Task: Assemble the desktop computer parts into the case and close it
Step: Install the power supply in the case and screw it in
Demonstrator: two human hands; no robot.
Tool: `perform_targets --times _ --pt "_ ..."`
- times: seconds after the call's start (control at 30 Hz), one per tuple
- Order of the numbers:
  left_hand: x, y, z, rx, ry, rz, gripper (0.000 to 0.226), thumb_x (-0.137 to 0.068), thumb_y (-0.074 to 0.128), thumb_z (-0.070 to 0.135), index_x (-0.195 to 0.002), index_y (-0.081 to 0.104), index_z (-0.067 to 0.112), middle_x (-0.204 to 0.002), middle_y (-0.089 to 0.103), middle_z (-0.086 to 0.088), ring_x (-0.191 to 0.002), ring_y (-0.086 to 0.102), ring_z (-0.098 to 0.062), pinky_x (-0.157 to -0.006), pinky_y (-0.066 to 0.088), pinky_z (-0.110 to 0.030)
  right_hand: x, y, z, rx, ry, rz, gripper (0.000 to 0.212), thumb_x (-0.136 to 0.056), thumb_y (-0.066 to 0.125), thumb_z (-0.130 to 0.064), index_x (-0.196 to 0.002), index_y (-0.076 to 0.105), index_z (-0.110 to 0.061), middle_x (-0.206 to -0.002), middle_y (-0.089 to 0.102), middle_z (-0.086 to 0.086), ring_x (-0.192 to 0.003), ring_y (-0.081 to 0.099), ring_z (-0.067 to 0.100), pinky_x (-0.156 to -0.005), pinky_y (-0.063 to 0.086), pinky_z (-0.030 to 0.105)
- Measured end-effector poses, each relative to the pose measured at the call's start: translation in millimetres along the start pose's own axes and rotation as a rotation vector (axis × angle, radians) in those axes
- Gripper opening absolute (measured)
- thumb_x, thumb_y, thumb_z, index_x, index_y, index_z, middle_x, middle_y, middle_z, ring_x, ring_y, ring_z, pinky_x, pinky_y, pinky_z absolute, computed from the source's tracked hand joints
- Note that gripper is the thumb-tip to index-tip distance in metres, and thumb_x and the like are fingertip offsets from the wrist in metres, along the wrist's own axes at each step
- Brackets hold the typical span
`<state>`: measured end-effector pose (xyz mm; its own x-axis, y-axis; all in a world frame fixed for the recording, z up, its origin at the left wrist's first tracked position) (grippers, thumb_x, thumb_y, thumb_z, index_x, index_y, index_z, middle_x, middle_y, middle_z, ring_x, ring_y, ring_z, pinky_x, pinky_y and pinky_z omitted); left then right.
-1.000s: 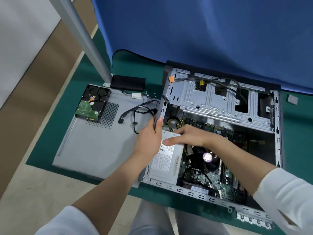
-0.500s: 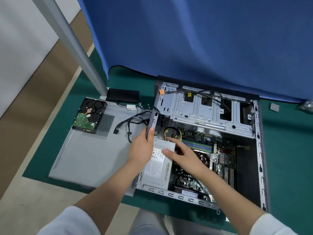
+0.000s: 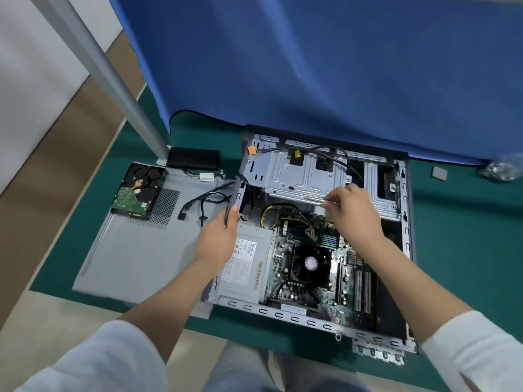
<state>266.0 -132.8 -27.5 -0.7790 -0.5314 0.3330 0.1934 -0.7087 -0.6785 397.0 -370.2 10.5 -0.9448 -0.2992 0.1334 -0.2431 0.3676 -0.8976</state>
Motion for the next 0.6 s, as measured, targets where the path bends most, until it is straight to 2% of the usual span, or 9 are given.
perform_targets --times 0.1,0.2,0.27,0.3,0.37,0.4,0.47,0.53,0.6 --pt "2 -1 0 0.034 0.016 0.004 0.053 -0.098 0.023 0.056 -0.125 0.056 0.024 -0.08 0.064 -0.001 -0.073 0.063 -0.02 -0.061 0.047 -0.027 -7 0 2 0.011 0.004 -0.071 0.025 -0.095 0.057 -0.031 -0.109 0.064 -0.011 -0.108 0.057 0.009 -0.11 0.044 0.028 -0.085 0.046 0.042" --pt "2 0 -1 0.065 0.015 0.012 0.054 -0.098 0.024 0.056 -0.114 0.06 0.018 -0.067 0.054 0.001 -0.064 0.055 -0.016 -0.061 0.041 -0.026 -11 5 4 0.089 0.009 -0.178 0.03 -0.098 0.05 -0.033 -0.113 0.062 -0.01 -0.114 0.056 0.011 -0.112 0.04 0.03 -0.089 0.041 0.042" --pt "1 0 -2 0.066 0.003 0.012 0.057 -0.098 0.024 0.056 -0.11 0.059 0.013 -0.064 0.048 -0.003 -0.063 0.052 -0.023 -0.061 0.039 -0.028 -11 5 2 0.176 -0.026 -0.15 0.034 -0.101 0.042 -0.034 -0.115 0.06 -0.009 -0.114 0.057 0.011 -0.109 0.041 0.03 -0.088 0.042 0.043" --pt "1 1 -2 0.076 0.003 0.01 0.056 -0.098 0.024 0.056 -0.109 0.059 0.013 -0.064 0.048 -0.001 -0.066 0.054 -0.024 -0.063 0.04 -0.029 -10 4 -1 0.179 -0.047 -0.109 0.036 -0.102 0.038 -0.035 -0.112 0.06 -0.008 -0.109 0.059 0.012 -0.106 0.043 0.03 -0.085 0.042 0.043" --pt "3 1 -4 0.122 0.013 0.001 0.054 -0.099 0.026 0.054 -0.104 0.059 0.012 -0.071 0.055 -0.001 -0.081 0.059 -0.029 -0.068 0.043 -0.033 -6 2 -10 0.012 -0.056 -0.029 0.037 -0.103 0.033 -0.034 -0.108 0.056 -0.006 -0.089 0.061 0.012 -0.093 0.049 0.03 -0.071 0.043 0.043" --pt "3 2 -5 0.135 0.018 -0.008 0.054 -0.099 0.026 0.053 -0.103 0.059 0.01 -0.08 0.06 -0.003 -0.089 0.059 -0.03 -0.072 0.043 -0.033 -6 3 -16 -0.1 -0.053 -0.004 0.034 -0.103 0.032 -0.033 -0.113 0.052 -0.007 -0.077 0.059 0.009 -0.079 0.053 0.028 -0.059 0.041 0.039" --pt "0 3 -9 0.139 0.024 -0.071 0.052 -0.099 0.024 0.054 -0.114 0.058 0.018 -0.101 0.062 0.008 -0.099 0.057 -0.017 -0.079 0.04 -0.025 -10 5 -31 -0.211 -0.092 0.015 0.028 -0.103 0.033 -0.029 -0.129 0.04 -0.018 -0.058 0.05 0.001 -0.052 0.048 0.021 -0.045 0.031 0.031" --pt "-9 4 -13 0.147 0.038 -0.205 0.054 -0.098 0.023 0.054 -0.132 0.049 0.021 -0.115 0.047 0.017 -0.11 0.043 -0.003 -0.092 0.029 -0.021 -24 9 -50 -0.27 -0.141 0.012 0.031 -0.103 0.034 -0.017 -0.131 0.039 -0.029 -0.065 0.049 -0.005 -0.051 0.046 0.012 -0.046 0.029 0.028" --pt "-23 -2 -18 0.145 0.038 -0.325 0.055 -0.098 0.025 0.055 -0.136 0.046 0.022 -0.121 0.045 0.017 -0.115 0.041 -0.002 -0.098 0.027 -0.021 -41 17 -63 -0.392 -0.092 -0.026 0.035 -0.099 0.032 -0.005 -0.121 0.051 -0.025 -0.094 0.054 0.0 -0.073 0.051 0.011 -0.059 0.034 0.027"
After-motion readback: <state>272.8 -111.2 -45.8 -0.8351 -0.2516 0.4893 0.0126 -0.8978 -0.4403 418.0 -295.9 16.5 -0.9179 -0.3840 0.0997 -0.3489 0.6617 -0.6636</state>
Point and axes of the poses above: each hand's wrist, its own x-axis away from the middle knuckle, its own y-axis out of the palm, z = x × y, the point moved 5 cm from there along -x, towards the middle knuckle
